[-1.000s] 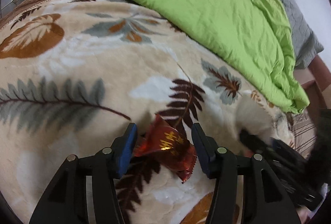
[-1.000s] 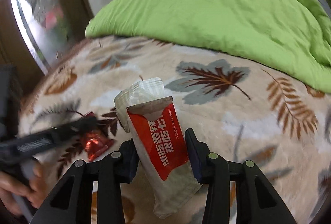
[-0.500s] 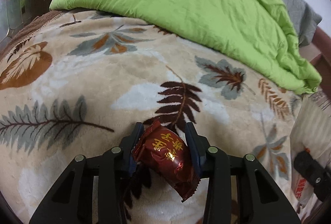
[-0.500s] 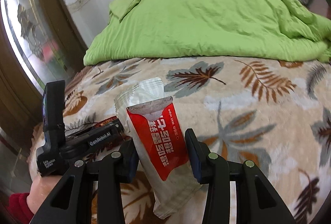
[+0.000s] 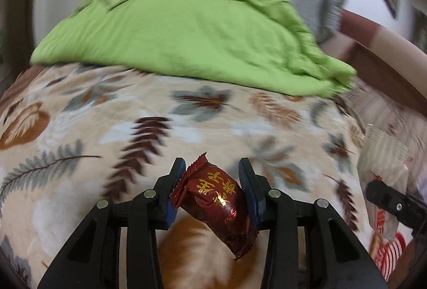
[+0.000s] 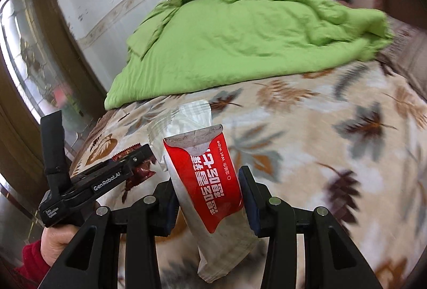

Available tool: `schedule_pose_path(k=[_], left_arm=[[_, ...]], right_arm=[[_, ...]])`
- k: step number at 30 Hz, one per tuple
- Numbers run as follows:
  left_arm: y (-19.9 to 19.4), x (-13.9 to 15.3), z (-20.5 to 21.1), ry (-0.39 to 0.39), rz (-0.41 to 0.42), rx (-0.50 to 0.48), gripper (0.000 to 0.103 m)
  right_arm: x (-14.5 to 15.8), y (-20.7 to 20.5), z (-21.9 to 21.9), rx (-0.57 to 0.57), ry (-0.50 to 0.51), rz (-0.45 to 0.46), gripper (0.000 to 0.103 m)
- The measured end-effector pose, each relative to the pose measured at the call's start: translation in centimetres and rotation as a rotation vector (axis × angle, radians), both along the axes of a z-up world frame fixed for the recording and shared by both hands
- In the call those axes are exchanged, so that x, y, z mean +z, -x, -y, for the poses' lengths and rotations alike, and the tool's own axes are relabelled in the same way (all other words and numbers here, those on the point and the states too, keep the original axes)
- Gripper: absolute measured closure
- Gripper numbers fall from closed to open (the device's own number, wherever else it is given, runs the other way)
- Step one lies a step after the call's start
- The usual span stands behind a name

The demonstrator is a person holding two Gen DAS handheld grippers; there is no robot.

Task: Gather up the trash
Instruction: 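Carry both wrappers over the red wastebasket and open both grippers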

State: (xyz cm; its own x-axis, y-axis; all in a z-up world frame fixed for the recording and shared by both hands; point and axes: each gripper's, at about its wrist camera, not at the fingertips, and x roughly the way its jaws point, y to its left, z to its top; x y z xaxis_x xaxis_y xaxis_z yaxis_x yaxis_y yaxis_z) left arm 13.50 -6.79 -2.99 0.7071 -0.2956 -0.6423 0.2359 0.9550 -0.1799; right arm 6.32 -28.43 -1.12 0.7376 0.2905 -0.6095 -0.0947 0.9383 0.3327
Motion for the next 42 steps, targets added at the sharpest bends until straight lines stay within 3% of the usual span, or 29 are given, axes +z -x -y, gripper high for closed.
schedule_pose_path(k=[13,19,25,32,34,39,42], left_arm=[[11.3,3.8,14.9,0.036,0.032,-0.396,0.063],[16.6,4.3,21.3,0.077,-0.040,-0.608,0.063],[20.8,2.8,27.3,0.074,-0.138,-0.786,0.063],[22.9,1.2,30.9,0.041,-0.177,-0.865,0.060],[23.2,1.3,30.6,0.039,-0.163,-0.869,0.053],[23.4,2.7,28.5,0.038,-0.115,-0.831,0.051],[24.0,4.0,25.8,0.029,-0.032,-0.773,0.036]], right_arm=[[1.8,16.1,11.8,-0.300,0.011,-0.033,0.058],[1.6,24.1,17.4,-0.459,-0.034,-0.056,0.058],[0.2,29.0,20.9,-0.575,-0.087,-0.083,0.057],[-1.9,31.1,22.9,-0.686,-0.111,-0.126,0.045],[-1.5,31.5,22.8,-0.694,-0.085,-0.120,0.040],[0.4,32.3,21.1,-0.719,-0.009,-0.095,0.036],[1.7,32.8,18.6,-0.759,0.096,-0.080,0.027]])
